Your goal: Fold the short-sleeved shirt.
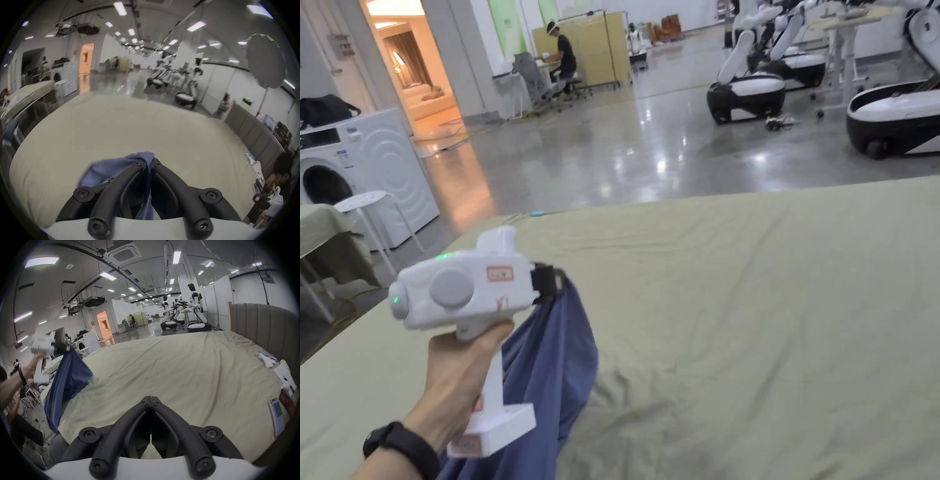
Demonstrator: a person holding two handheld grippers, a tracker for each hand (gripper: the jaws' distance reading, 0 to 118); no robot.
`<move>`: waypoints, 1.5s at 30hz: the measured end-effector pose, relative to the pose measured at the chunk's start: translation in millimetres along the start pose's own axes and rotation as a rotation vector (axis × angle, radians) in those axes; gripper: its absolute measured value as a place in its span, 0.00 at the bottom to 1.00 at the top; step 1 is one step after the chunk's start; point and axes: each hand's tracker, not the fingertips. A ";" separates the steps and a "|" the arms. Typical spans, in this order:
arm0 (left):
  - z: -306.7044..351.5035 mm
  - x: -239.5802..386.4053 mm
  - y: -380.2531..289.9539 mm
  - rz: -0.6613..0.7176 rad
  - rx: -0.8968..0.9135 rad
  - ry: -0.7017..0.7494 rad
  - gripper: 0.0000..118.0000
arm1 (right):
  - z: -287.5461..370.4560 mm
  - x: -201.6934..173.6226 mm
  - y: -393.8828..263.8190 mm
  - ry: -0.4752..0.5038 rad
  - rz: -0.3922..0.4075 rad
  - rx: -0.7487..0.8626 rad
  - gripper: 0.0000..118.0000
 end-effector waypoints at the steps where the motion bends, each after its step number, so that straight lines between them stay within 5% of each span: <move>1: -8.6 26.4 13.3 -0.055 -0.001 -0.017 0.04 | 5.3 3.9 0.3 -0.020 0.008 0.008 0.00; 7: -59.4 185.3 4.1 -0.235 -0.064 -0.302 0.04 | 38.7 42.1 -0.1 -0.115 -0.050 0.050 0.00; 14: -81.4 338.5 -163.0 -0.313 -0.384 -0.714 0.04 | 84.0 78.6 -1.8 -0.278 -0.026 0.072 0.00; 21: -34.4 402.5 -287.5 -0.327 -0.564 -0.975 0.05 | 115.3 96.8 -3.0 -0.406 0.048 0.053 0.00; 23: -30.2 400.2 -291.1 -0.380 -0.562 -0.967 0.08 | 113.9 99.7 -5.1 -0.389 0.001 0.068 0.00; 26: -17.6 374.5 -267.8 -0.334 -0.471 -0.958 0.52 | 105.8 95.9 -7.1 -0.337 -0.039 0.065 0.00; 32: 54.9 281.7 -183.9 -0.449 -0.054 -0.678 0.54 | 78.8 61.3 1.2 -0.227 0.039 0.062 0.00; 36: 111.0 211.7 -159.2 -0.403 0.173 -0.393 0.54 | 60.7 39.4 6.6 -0.156 0.065 0.074 0.00; 45: 168.9 120.4 -172.0 -0.237 0.257 -0.142 0.48 | 27.9 21.7 1.6 -0.055 0.055 0.045 0.00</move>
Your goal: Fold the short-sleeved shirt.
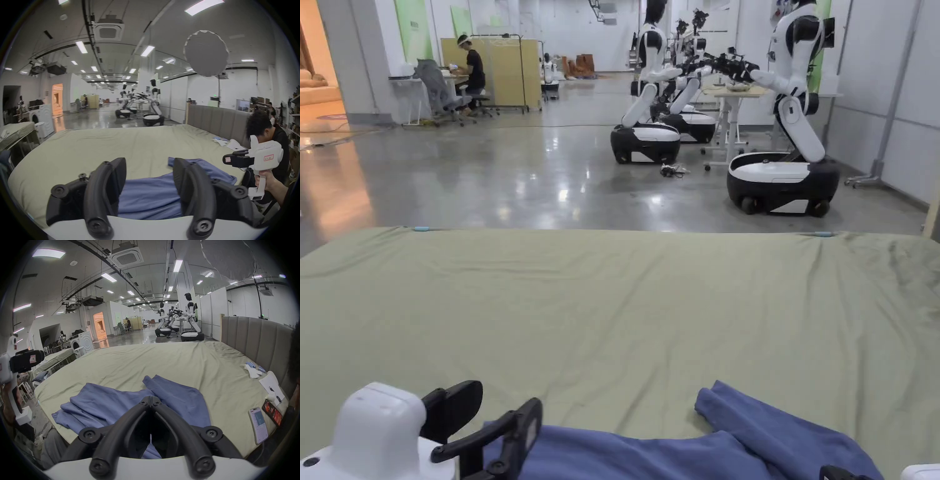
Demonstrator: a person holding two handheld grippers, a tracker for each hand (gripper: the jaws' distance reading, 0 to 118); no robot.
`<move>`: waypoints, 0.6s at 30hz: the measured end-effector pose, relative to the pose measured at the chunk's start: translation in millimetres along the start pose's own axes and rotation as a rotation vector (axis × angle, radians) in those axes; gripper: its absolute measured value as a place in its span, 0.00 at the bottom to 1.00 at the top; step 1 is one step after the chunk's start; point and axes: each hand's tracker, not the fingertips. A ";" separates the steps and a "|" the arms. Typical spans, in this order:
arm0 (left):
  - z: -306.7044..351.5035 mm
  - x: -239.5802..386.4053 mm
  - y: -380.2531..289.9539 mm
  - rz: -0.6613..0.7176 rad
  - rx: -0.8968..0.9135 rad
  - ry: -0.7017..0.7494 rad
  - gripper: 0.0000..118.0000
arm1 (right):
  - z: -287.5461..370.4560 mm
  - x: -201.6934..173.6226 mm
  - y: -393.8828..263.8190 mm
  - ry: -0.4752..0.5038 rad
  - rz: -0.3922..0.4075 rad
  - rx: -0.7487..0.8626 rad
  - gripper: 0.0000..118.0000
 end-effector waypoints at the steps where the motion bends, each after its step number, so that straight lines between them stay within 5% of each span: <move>1: 2.9 -2.8 -2.6 0.010 -0.006 0.016 0.34 | -2.2 -0.7 -1.5 0.003 -0.002 -0.003 0.00; 2: 5.5 -4.1 -8.4 0.017 0.002 0.070 0.12 | -4.2 -1.9 -1.7 0.004 -0.001 -0.006 0.00; 3: 7.1 -6.7 -12.9 0.011 0.001 0.103 0.08 | -5.8 -2.7 -1.7 0.004 0.003 -0.010 0.00; 7: 9.2 -11.5 -26.7 -0.005 -0.034 0.191 0.03 | -9.7 -7.1 -3.9 -0.002 0.029 -0.023 0.00; 18: 23.2 -17.6 -22.9 0.036 0.003 0.142 0.02 | -13.1 -13.0 -8.2 -0.016 0.031 -0.037 0.00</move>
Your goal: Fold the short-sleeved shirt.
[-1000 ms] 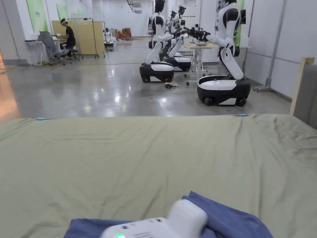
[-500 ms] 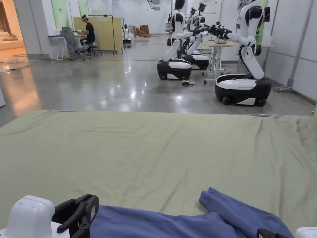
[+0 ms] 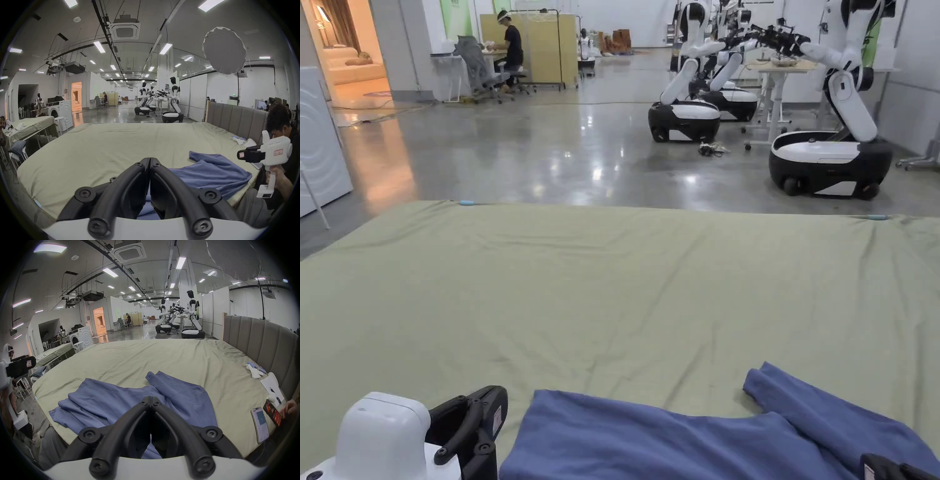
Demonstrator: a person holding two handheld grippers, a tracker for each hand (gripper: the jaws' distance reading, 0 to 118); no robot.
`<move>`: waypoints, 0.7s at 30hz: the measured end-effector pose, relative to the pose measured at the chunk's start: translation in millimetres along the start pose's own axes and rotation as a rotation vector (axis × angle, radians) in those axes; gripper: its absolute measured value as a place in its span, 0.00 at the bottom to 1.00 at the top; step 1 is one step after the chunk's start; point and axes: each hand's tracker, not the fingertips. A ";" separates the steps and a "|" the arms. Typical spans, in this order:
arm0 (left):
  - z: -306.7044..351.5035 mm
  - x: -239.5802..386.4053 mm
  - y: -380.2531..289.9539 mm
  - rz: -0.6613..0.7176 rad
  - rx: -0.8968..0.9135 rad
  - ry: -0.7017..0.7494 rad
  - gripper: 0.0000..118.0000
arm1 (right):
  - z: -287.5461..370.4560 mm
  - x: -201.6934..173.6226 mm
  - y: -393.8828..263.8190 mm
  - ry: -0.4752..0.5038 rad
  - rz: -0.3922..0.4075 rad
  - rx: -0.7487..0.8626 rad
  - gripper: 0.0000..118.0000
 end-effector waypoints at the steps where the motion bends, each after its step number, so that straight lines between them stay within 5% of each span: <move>1: 0.6 -1.6 1.2 0.015 0.003 0.002 0.02 | 0.4 0.4 -0.7 -0.001 0.002 0.002 0.00; 9: -12.2 -20.0 -1.0 0.094 -0.075 -0.004 0.03 | 5.1 -9.7 -0.2 -0.009 0.025 0.000 0.00; 12: -24.9 -28.5 -2.6 0.115 -0.107 -0.002 0.04 | 7.1 -7.3 6.3 0.049 -0.058 0.016 0.00; 13: -31.0 -31.5 -2.0 0.119 -0.130 -0.015 0.09 | 6.8 -5.3 7.2 0.061 -0.075 0.022 0.00; 16: -65.5 -40.3 3.2 0.151 -0.242 -0.081 0.47 | 1.0 -0.1 8.7 0.049 -0.084 0.019 0.00; 21: -148.3 -46.8 4.7 0.149 -0.390 -0.085 0.54 | -8.6 11.3 6.1 0.045 -0.163 0.018 0.00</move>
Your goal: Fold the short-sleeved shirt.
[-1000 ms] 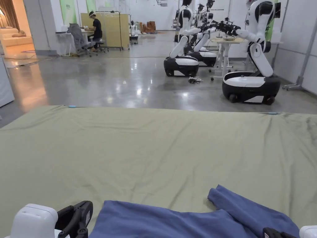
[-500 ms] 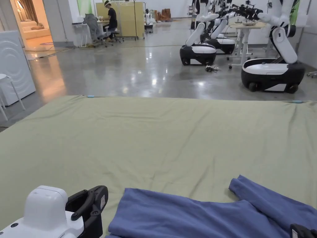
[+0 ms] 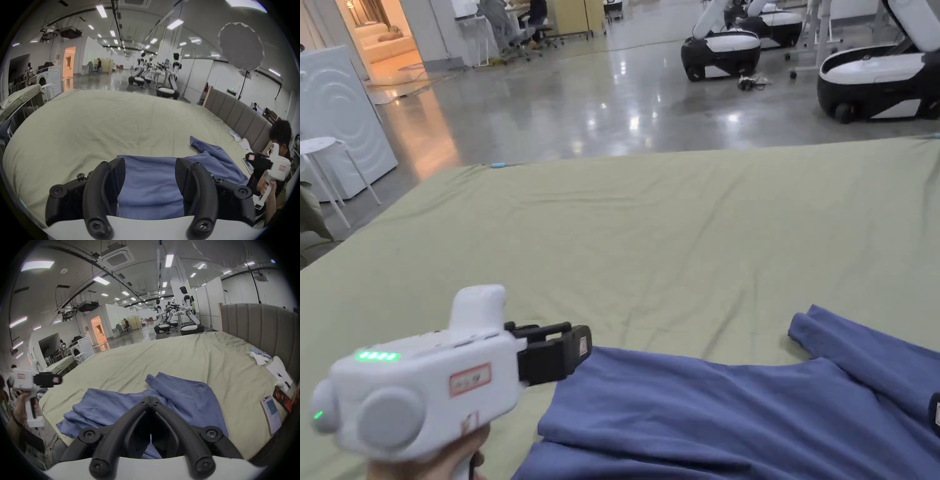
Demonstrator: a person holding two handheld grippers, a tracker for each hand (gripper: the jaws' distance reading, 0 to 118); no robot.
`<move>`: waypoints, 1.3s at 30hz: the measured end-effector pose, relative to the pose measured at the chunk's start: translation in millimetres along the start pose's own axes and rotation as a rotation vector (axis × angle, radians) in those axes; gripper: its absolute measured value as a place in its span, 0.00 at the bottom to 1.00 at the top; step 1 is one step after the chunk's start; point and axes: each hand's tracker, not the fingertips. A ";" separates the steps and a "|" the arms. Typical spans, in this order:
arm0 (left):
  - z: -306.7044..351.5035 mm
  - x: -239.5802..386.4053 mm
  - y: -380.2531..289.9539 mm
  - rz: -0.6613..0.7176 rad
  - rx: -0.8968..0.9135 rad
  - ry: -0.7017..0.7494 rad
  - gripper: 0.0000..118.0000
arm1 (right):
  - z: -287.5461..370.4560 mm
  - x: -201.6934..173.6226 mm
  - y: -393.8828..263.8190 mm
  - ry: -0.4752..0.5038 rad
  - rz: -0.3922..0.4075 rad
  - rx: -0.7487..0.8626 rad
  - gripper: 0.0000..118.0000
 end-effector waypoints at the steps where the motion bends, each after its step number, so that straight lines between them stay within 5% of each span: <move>1: -16.3 -4.7 4.7 0.011 -0.042 -0.013 0.54 | -0.4 1.7 -0.8 0.001 -0.007 -0.003 0.00; 7: -117.4 -37.2 23.0 0.057 -0.296 0.109 0.54 | 2.5 15.5 -7.0 -0.033 0.007 -0.030 0.00; 13: -165.6 -50.4 9.9 0.094 -0.427 0.149 0.49 | 4.9 36.0 -10.9 -0.060 -0.076 -0.028 0.00; 18: -169.1 -36.7 10.3 -0.024 -0.436 0.216 0.19 | 1.3 41.6 -7.9 -0.094 -0.056 -0.045 0.00; 25: -186.8 -17.3 6.0 -0.146 -0.496 0.255 0.12 | -28.6 61.3 35.6 -0.127 0.038 -0.137 0.00; 26: -190.0 -16.9 5.4 -0.165 -0.501 0.257 0.12 | -40.9 71.1 46.6 -0.130 0.037 -0.180 0.03; 29: -190.4 -16.3 7.8 -0.157 -0.513 0.267 0.12 | -90.9 105.5 71.9 -0.138 0.026 -0.313 0.67; 30: -191.0 -14.9 7.5 -0.166 -0.518 0.269 0.12 | -114.1 124.1 74.9 -0.159 0.006 -0.388 0.74; 33: -187.6 -7.7 7.2 -0.198 -0.536 0.273 0.12 | -170.8 155.8 76.3 -0.241 -0.064 -0.510 0.72; 37: -184.0 -4.7 7.5 -0.207 -0.548 0.273 0.12 | -218.7 166.8 59.9 -0.362 0.025 -0.587 0.69; 39: -182.1 -5.9 7.6 -0.197 -0.542 0.271 0.12 | -229.3 170.1 47.0 -0.292 0.015 -0.627 0.59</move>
